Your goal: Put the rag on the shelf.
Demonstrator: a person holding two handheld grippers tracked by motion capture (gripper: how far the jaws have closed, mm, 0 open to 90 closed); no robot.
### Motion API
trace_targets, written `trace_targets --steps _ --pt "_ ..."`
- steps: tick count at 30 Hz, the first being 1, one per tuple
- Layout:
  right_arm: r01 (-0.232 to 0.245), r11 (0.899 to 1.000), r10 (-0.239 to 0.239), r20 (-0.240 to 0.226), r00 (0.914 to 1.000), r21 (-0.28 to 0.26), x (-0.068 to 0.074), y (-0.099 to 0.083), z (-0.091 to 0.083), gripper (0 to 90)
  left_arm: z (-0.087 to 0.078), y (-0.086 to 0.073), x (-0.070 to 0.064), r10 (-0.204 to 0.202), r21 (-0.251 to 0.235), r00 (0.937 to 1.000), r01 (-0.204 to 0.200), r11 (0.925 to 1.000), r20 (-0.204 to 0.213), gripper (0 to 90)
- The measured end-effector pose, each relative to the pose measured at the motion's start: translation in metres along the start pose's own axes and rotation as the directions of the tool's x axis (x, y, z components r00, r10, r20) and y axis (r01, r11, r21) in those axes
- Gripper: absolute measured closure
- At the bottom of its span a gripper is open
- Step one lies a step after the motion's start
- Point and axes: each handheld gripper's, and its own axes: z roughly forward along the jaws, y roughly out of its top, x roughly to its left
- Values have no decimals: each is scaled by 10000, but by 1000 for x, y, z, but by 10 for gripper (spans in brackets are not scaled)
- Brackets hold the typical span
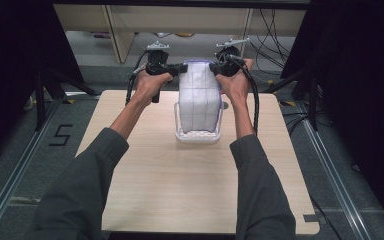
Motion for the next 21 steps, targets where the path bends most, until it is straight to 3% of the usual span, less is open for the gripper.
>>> trace_targets --steps 7,10,13,14,18,21 --pt "101 9989 -101 3 9999 464 0 -6 15 847 10 -14 9 -156 416 9998 161 9990 -100 837" --pt "-176 9982 175 24 9998 579 0 -9 22 846 13 -21 15 -301 529 9995 306 9981 -103 837" --pt "-19 9962 18 12 10000 875 0 -12 28 844 17 -27 17 -329 712 9994 335 9969 -102 837" --pt "-171 9953 171 2 9999 950 1 -13 30 843 19 -29 18 -287 800 9995 296 9964 -114 836" --pt "-44 9917 38 45 10000 1285 1 -18 36 842 24 -37 18 -165 1059 9998 176 9942 -114 836" --pt "-362 9856 351 96 9993 1654 0 -26 40 839 28 -44 17 -143 1425 9999 150 9897 -61 836"
